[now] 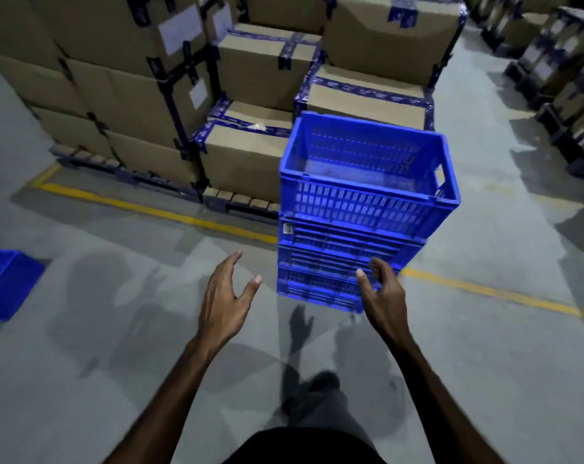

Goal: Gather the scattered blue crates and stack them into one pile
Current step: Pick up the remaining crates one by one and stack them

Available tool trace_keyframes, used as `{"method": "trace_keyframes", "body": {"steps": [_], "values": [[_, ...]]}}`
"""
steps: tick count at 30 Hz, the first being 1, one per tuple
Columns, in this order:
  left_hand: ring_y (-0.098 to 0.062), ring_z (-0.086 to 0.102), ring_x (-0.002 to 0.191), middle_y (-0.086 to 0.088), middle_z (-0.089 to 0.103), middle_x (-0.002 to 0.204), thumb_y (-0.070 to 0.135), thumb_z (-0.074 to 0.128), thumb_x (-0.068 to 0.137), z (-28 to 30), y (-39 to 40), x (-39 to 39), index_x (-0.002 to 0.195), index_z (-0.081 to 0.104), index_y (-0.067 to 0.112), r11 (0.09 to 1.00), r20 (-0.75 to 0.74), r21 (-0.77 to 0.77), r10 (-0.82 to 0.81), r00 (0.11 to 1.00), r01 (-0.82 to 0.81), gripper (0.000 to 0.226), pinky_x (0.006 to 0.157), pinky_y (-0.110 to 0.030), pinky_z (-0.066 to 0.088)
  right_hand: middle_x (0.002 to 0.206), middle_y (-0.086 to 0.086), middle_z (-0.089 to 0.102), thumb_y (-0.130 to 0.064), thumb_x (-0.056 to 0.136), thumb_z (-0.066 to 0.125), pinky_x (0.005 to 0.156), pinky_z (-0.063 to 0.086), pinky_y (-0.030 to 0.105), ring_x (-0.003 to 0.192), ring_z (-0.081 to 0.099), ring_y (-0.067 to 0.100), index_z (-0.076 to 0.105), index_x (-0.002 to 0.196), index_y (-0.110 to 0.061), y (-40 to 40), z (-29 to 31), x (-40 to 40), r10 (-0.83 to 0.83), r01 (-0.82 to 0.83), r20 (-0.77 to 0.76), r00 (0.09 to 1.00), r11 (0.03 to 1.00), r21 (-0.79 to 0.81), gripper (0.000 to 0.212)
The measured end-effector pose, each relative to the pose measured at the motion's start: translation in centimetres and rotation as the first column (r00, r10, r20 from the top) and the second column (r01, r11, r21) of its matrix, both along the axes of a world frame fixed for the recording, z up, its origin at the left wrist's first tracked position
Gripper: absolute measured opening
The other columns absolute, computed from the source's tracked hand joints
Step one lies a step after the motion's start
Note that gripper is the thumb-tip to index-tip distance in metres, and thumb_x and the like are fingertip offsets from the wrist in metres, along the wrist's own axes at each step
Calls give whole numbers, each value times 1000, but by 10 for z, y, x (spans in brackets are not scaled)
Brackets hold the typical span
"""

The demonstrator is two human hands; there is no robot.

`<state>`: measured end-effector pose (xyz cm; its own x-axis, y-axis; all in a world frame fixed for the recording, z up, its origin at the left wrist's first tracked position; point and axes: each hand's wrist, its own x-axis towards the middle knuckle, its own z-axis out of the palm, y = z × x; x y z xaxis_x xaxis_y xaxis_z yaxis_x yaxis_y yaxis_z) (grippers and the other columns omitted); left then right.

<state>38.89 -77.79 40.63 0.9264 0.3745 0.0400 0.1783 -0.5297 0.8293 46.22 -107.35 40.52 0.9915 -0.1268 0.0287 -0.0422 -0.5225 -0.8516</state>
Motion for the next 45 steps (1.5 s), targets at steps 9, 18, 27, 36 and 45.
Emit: {"method": "trace_keyframes", "body": {"steps": [9,18,27,36,45], "values": [[-14,42,144,9,44,158,52,62,96,-3,98,-191,154,37,32,975,10,-32,219,976,-219,66,116,-49,40,136,-4,64,-53,93,62,109,47,44,126,59,10,58,137,-20,153,10,-134,332,-331,-27,943,943,21,55],[-15,45,141,7,46,156,51,62,97,3,181,-317,153,41,29,844,17,-32,535,844,-535,64,115,-46,41,140,-7,60,-38,99,64,106,49,39,127,57,8,56,140,-24,301,17,-197,686,-686,-45,726,727,8,45],[-11,48,139,13,46,154,53,59,97,-15,292,-368,151,40,35,639,-44,-18,768,639,-769,60,112,-47,44,141,-10,59,-35,100,64,104,45,30,129,55,5,55,141,-26,480,2,-208,871,-863,-90,483,491,122,43],[-8,52,132,16,48,152,43,64,98,10,443,-370,150,42,36,451,-45,-45,890,453,-891,57,109,-45,46,136,-11,62,-34,98,65,108,47,38,126,57,4,57,137,-26,684,5,-189,940,-924,-78,333,342,171,40],[-11,54,129,12,51,149,39,66,97,5,563,-419,149,45,30,230,-35,-72,972,233,-971,56,107,-47,48,133,-9,64,-31,97,67,105,49,35,121,60,3,58,136,-24,866,7,-224,989,-986,-88,117,127,109,40]]}}
